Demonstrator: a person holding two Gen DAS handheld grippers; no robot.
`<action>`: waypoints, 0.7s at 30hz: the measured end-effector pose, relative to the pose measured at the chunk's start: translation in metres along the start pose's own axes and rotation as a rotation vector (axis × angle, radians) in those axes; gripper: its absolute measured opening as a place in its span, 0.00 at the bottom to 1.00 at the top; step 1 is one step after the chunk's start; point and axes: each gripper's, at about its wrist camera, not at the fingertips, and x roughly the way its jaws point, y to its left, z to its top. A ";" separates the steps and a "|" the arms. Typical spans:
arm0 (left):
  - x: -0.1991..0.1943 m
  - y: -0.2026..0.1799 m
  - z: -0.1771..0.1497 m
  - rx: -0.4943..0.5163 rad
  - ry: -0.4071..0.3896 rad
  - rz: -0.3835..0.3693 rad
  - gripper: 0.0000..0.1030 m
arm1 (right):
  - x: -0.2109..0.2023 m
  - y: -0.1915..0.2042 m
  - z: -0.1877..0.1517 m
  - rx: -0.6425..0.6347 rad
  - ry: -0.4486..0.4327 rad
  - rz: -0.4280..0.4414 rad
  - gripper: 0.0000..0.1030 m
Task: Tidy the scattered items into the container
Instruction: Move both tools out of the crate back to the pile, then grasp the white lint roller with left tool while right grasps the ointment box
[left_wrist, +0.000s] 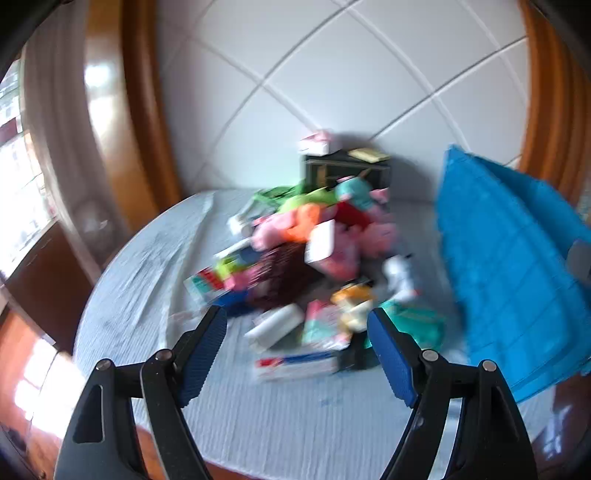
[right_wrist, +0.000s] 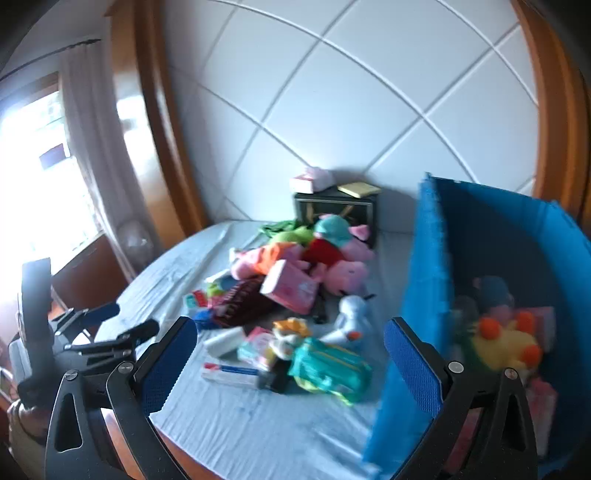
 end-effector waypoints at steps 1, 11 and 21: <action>0.002 0.009 -0.005 -0.009 0.011 0.010 0.76 | 0.006 0.006 -0.002 0.002 0.012 0.018 1.00; 0.084 0.088 -0.032 -0.056 0.100 0.003 0.76 | 0.089 0.052 -0.028 0.031 0.131 0.029 1.00; 0.201 0.129 -0.035 0.122 0.214 -0.162 0.76 | 0.219 0.067 -0.095 0.301 0.334 -0.148 1.00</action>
